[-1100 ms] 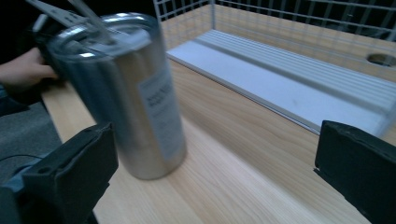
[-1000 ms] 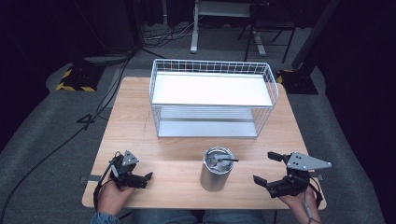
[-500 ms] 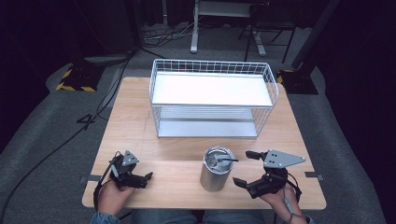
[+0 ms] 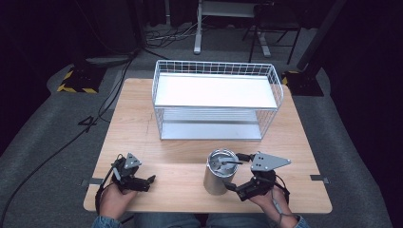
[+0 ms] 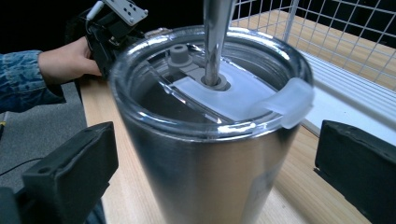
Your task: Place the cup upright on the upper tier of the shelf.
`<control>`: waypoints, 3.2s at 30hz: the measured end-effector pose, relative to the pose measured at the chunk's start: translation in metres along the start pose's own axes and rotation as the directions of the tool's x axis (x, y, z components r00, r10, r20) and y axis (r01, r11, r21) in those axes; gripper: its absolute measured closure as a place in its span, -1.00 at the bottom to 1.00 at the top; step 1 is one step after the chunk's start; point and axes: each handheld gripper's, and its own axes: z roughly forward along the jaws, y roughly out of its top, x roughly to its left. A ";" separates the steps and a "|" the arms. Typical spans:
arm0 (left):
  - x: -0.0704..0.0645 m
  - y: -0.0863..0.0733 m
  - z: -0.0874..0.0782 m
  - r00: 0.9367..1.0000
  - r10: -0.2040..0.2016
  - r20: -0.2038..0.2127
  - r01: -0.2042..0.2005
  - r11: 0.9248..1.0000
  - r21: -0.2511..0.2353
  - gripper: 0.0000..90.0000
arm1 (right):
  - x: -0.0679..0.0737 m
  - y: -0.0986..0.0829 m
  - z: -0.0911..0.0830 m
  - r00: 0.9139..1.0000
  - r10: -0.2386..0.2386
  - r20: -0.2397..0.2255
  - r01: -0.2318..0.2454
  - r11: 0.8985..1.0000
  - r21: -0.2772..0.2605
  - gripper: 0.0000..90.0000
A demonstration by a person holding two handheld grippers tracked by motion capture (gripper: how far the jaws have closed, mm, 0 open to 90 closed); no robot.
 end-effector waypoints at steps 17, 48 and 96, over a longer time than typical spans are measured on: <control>0.000 0.000 0.000 1.000 -0.001 0.000 0.001 1.000 0.000 -1.00 | 0.001 -0.016 0.037 1.000 -0.010 -0.010 0.009 0.995 -0.100 -1.00; 0.000 0.000 0.000 1.000 -0.007 0.001 0.007 1.000 -0.003 -1.00 | -0.001 -0.022 0.042 1.000 -0.018 -0.020 0.015 0.991 -0.136 -0.92; 0.000 0.000 0.001 1.000 -0.008 0.001 0.008 1.000 -0.003 -0.99 | -0.040 0.138 -0.007 0.996 -0.035 0.085 0.049 0.985 -0.167 -0.92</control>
